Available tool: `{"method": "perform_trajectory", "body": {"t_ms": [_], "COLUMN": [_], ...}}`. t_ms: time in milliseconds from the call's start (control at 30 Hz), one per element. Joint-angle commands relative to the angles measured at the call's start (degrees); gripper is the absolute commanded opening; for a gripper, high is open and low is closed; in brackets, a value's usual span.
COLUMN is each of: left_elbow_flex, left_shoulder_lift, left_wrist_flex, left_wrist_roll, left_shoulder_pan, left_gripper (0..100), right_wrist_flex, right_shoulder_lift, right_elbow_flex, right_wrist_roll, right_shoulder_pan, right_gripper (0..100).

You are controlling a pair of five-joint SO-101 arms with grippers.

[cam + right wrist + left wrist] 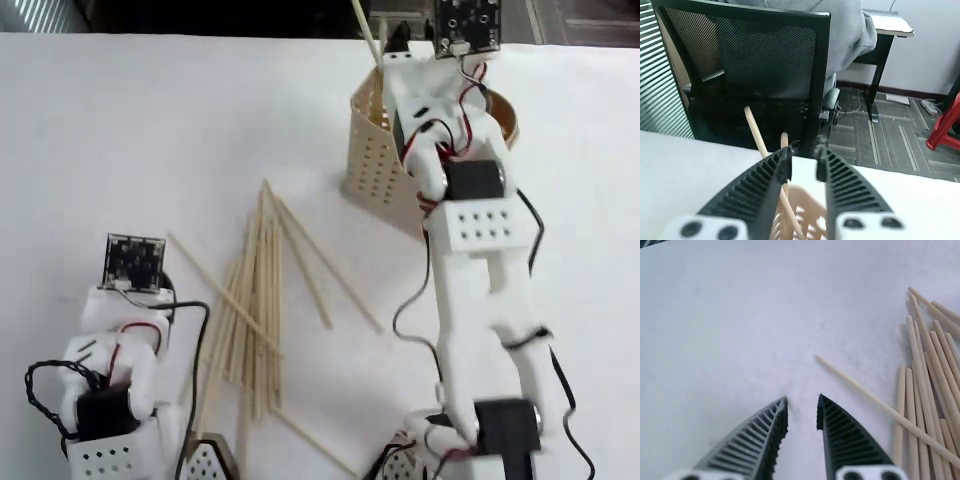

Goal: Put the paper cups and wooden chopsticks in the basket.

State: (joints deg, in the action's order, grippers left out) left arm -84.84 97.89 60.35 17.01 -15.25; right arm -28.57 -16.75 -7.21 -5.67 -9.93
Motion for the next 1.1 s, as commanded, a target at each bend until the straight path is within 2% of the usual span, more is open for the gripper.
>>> {"method": "perform_trajectory", "body": {"t_ms": [0,300,433,600,800,1067], "left_elbow_flex": [1.67,10.2,13.8,16.53,16.26,10.02], "left_shoulder_lift": [0.31,0.13,0.04,0.04,0.04,0.13], "left_wrist_flex": [-0.79,6.51,6.68,8.88,9.14,7.74], "left_wrist_roll": [-0.18,1.58,1.67,1.67,1.67,1.32], "left_shoulder_pan": [-0.4,-0.22,0.04,0.04,-0.13,-0.22], "left_gripper": [12,12,12,12,12,12], "right_wrist_flex": [-11.65,-45.05,-52.53,-49.1,-44.62,-34.59], "right_shoulder_lift": [-9.8,-21.58,-19.65,-14.99,-4.09,13.58], "right_elbow_flex": [0.7,0.26,-2.2,-11.6,-16.26,-13.19], "right_wrist_roll": [-0.44,0.0,0.0,0.09,0.09,0.09], "right_shoulder_pan": [-2.86,-10.95,-14.55,-17.98,-22.11,-23.6], "right_gripper": [2.9,1.8,1.8,2.9,22.7,23.6]}}
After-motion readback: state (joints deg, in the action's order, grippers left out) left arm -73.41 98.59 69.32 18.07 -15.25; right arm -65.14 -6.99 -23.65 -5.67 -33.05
